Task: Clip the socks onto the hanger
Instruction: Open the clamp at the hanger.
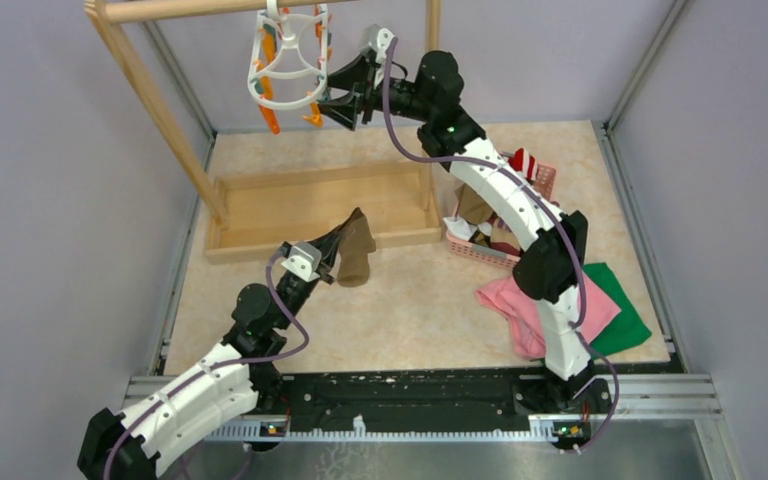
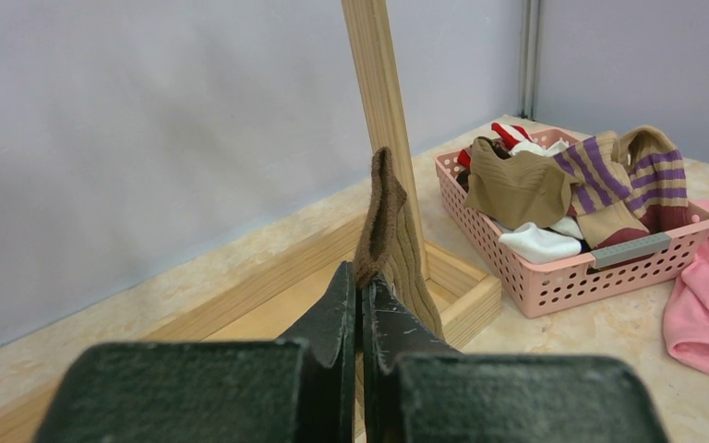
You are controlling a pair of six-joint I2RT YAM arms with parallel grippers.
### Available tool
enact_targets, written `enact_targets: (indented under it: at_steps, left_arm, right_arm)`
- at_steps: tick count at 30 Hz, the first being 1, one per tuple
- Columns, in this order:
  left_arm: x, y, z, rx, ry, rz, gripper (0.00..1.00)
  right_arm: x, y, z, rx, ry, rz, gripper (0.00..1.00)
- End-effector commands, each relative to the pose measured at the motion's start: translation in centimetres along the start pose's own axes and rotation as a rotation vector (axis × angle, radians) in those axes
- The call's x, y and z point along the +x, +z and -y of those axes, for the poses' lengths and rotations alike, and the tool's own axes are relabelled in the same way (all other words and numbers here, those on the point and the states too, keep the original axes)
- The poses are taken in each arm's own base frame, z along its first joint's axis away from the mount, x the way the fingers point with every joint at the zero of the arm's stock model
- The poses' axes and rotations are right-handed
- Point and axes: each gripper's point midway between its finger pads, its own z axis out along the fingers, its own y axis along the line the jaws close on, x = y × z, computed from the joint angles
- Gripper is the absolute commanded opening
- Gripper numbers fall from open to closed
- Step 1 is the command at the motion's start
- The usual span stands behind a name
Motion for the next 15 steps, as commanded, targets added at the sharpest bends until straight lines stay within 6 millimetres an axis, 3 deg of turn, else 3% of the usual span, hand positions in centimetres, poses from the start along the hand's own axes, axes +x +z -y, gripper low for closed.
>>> enact_targets:
  at_steps: [1, 9, 15]
  left_arm:
    - [-1.33, 0.0, -0.01, 0.003, -0.016, 0.059, 0.0]
    - [-1.42, -0.02, 0.07, 0.007, -0.02, 0.062, 0.0]
    - [-1.47, -0.07, 0.08, 0.008, -0.023, 0.062, 0.0]
  right_arm:
    - [-4.12, 0.76, -0.91, -0.015, -0.04, 0.095, 0.55]
    - [-4.38, 1.0, -0.88, -0.004, -0.037, 0.104, 0.52]
    - [-4.16, 1.06, -0.88, -0.002, -0.038, 0.097, 0.45]
